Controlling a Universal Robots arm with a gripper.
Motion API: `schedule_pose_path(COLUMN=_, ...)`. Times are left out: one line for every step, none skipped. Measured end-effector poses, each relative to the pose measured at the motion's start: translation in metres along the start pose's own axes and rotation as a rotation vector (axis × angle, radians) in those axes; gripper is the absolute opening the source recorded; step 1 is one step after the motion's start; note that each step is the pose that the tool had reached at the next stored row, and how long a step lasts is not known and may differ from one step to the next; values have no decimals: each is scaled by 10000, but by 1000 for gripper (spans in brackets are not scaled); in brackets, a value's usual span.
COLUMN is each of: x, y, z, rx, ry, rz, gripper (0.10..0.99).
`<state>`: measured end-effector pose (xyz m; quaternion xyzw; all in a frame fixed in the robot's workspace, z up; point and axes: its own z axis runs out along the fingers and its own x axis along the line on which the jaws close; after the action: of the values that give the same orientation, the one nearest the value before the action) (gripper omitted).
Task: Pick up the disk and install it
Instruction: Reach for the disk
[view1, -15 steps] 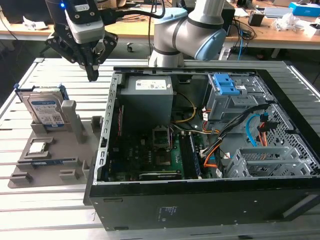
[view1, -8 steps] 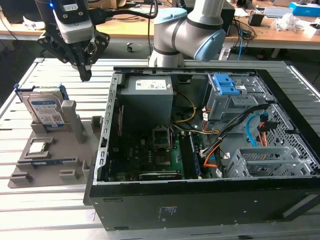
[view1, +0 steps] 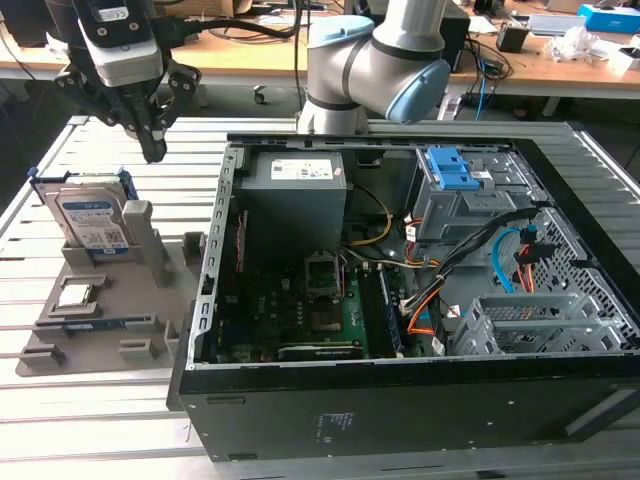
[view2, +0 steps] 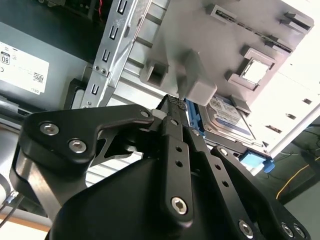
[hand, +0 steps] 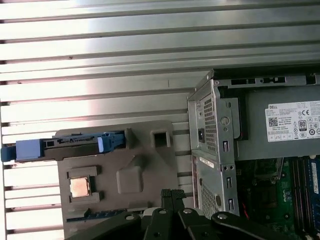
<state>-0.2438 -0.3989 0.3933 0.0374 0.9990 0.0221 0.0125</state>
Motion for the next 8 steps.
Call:
schedule_pose_path(x=15, y=-1, z=-1, rx=0, ry=0, rz=0, gripper=106)
schedule_pose_path(x=29, y=-2, z=-1, rx=0, ry=0, rz=1, gripper=106)
schedule_pose_path(x=46, y=-4, z=-1, rx=0, ry=0, rz=0, gripper=106)
schedule_pose_path(x=57, y=-4, z=-2, rx=0, ry=1, rz=0, gripper=106)
schedule_pose_path(x=92, y=-7, z=-3, rx=0, ry=0, rz=1, gripper=106)
schedule_pose_path(x=111, y=-8, z=-3, rx=1, ry=0, rz=1, gripper=106)
schedule_pose_path(x=137, y=-10, z=-4, rx=0, ry=0, rz=1, gripper=106)
schedule_pose_path(x=152, y=-11, z=-4, rx=0, ry=0, rz=1, gripper=106)
